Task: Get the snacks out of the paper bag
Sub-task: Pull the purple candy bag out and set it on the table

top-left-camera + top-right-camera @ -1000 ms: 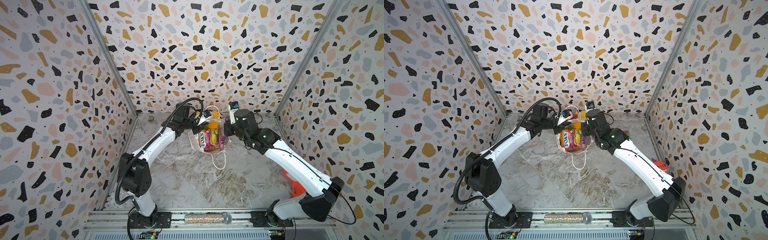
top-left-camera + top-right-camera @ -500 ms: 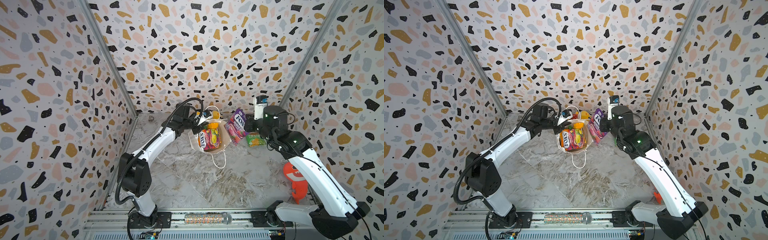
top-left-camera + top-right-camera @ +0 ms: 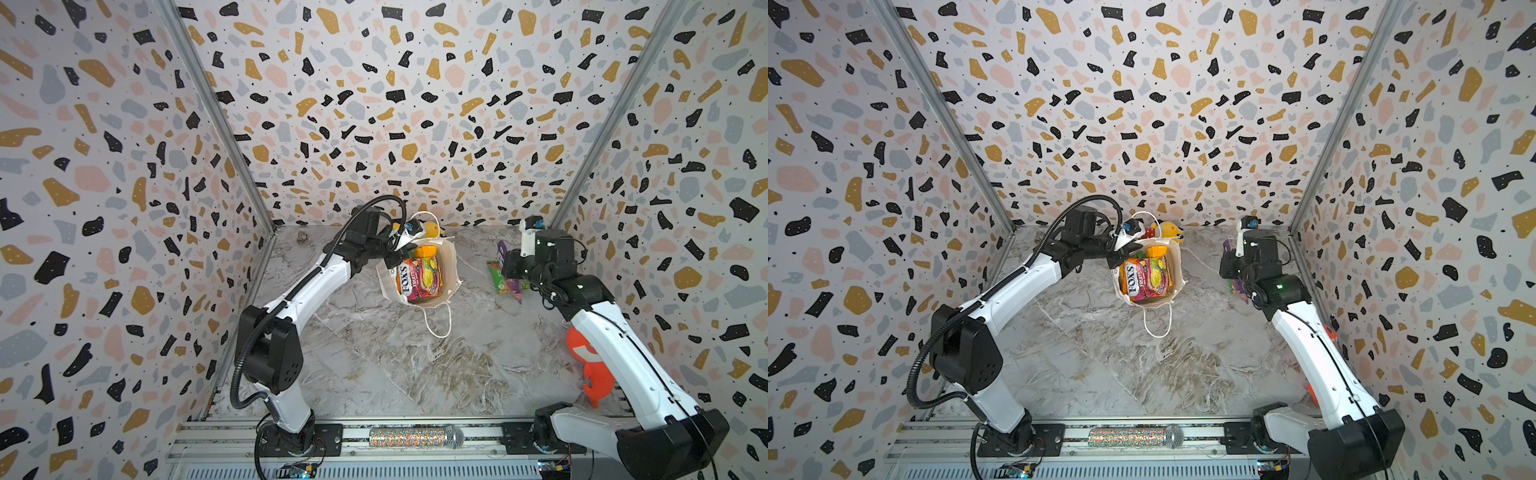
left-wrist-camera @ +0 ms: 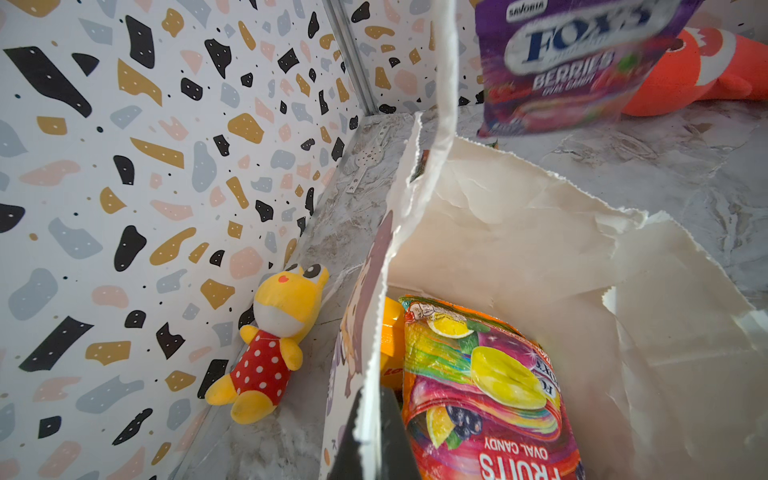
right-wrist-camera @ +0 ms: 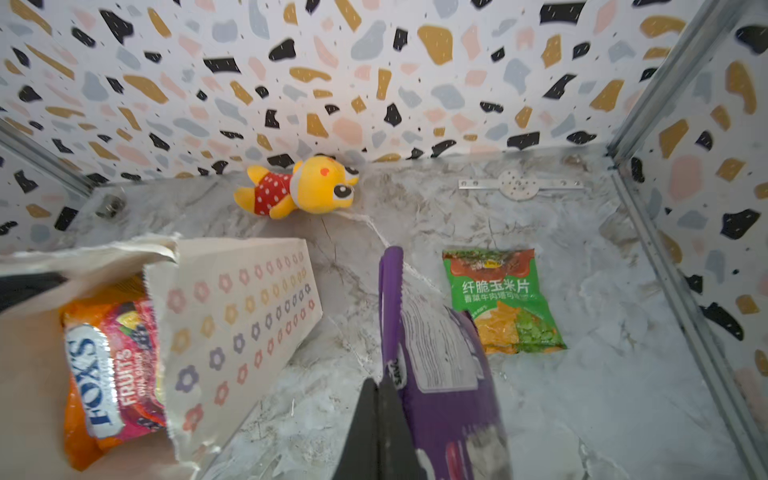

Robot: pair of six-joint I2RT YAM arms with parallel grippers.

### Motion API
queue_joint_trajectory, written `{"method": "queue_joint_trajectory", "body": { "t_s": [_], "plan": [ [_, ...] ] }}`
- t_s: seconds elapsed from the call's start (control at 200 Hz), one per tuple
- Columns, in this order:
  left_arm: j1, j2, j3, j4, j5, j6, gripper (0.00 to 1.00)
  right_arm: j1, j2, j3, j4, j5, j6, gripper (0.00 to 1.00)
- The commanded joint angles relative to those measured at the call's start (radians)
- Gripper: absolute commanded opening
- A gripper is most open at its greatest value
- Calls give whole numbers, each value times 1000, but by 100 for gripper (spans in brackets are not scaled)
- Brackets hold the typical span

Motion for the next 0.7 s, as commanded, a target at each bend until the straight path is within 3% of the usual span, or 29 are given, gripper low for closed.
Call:
{"method": "queue_joint_trajectory", "body": {
  "t_s": [0.0,0.38,0.691],
  "plan": [
    [-8,-36,-11,49,26,-7,0,-15,-19,-64,152,-48,33,0],
    [-8,-30,-19,65,28,-15,0,-39,2,-312,347,-104,234,0],
    [-8,-25,-16,69,34,-18,0,-70,45,-341,311,-156,142,0]
  ]
}}
